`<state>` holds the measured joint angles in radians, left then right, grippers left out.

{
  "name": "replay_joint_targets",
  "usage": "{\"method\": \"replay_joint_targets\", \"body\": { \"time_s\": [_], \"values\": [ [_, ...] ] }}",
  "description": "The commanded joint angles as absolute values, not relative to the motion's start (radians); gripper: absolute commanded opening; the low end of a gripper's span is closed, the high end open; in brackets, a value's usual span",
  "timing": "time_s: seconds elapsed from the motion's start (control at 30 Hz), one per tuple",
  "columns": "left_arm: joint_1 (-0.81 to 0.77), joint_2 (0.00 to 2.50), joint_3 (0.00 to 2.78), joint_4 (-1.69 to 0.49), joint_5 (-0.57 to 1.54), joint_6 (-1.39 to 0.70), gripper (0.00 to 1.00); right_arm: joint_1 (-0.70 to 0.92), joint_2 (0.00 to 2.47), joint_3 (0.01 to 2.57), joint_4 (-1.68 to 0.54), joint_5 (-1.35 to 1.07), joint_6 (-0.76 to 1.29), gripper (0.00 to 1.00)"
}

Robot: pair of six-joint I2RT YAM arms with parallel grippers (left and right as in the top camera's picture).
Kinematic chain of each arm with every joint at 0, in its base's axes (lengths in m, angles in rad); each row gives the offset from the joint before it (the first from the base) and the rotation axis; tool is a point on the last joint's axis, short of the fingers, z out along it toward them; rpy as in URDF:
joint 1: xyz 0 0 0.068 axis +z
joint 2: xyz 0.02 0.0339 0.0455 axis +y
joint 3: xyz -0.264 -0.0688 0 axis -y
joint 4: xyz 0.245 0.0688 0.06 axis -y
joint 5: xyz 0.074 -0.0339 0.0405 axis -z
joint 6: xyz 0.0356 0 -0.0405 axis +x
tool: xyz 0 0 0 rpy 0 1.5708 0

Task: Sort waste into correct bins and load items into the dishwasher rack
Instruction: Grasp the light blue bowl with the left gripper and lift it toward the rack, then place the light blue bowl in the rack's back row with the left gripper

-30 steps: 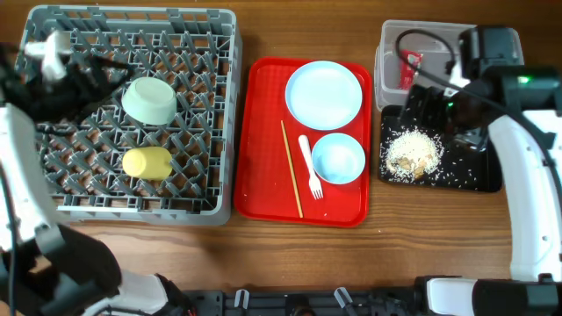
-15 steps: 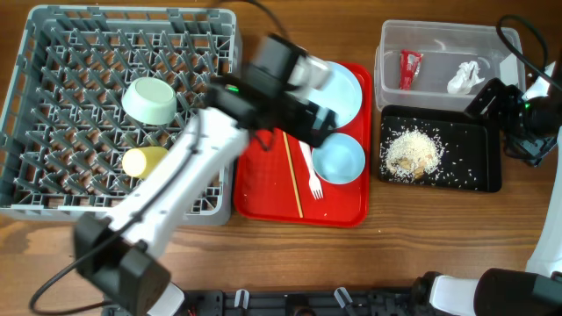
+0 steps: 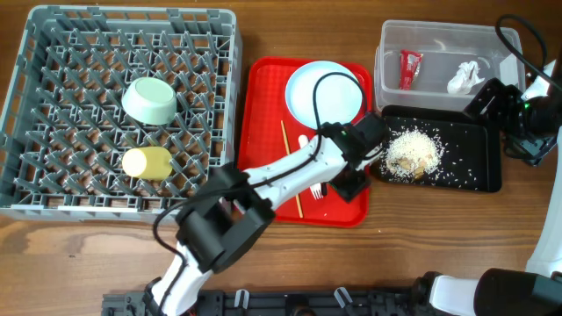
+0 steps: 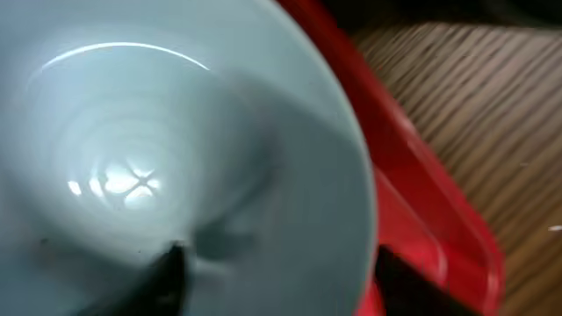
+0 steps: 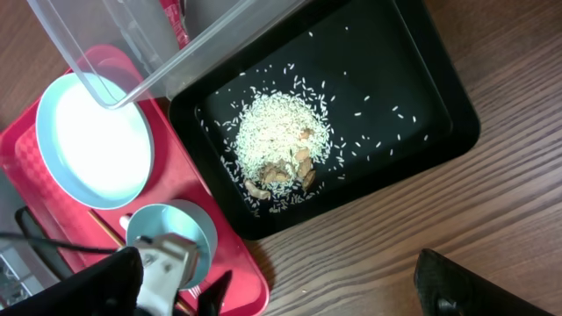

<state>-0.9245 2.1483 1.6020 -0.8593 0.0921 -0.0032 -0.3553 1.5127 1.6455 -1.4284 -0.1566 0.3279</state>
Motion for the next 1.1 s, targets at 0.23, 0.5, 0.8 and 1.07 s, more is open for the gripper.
{"method": "replay_joint_targets", "body": {
  "time_s": [0.23,0.5,0.8,1.07],
  "values": [
    [-0.926,2.124,1.615,-0.867,-0.062,-0.005,0.04,-0.358,1.492,1.664,-1.436,-0.17,0.314,1.0],
    [-0.775,1.81,1.642,-0.876,0.011,-0.016,0.04,-0.358,1.492,1.664,-1.438,-0.17,0.314,1.0],
    [-0.117,1.703,1.642,-0.772,0.768,0.0,0.04,-0.358,1.492,1.664,-1.441,-0.17,0.314,1.0],
    [0.222,1.917,1.642,-0.506,1.274,-0.112,0.04,-0.358,1.492,1.664,-1.442,-0.17,0.314,1.0]
  ]
}}
